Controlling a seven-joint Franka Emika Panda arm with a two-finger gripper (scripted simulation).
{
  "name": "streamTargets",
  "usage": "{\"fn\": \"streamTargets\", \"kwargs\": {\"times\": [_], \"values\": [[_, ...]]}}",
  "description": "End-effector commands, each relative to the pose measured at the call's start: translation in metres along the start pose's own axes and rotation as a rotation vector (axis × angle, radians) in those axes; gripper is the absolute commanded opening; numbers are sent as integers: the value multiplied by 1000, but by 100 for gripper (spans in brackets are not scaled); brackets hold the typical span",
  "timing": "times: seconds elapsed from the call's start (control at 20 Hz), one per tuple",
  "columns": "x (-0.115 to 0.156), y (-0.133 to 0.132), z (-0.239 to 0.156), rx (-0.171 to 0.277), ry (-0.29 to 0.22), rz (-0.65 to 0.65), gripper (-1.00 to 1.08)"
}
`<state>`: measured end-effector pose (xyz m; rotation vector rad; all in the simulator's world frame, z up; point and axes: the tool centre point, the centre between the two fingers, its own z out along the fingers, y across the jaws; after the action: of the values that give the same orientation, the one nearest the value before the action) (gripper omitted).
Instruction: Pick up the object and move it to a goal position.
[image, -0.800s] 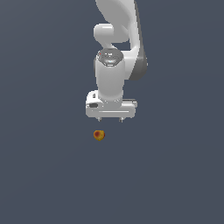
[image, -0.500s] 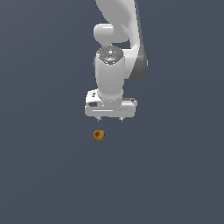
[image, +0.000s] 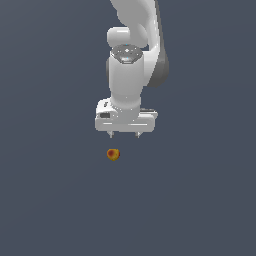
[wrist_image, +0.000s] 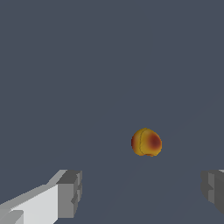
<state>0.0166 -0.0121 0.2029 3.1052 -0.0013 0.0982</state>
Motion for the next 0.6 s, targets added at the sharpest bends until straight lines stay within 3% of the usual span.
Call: {"fn": "streamTargets", "kwargs": {"times": [0.0,0.55], "values": [[0,0,1,1,-2,9,100],[-2,4,14,10,-12,169,100]]}}
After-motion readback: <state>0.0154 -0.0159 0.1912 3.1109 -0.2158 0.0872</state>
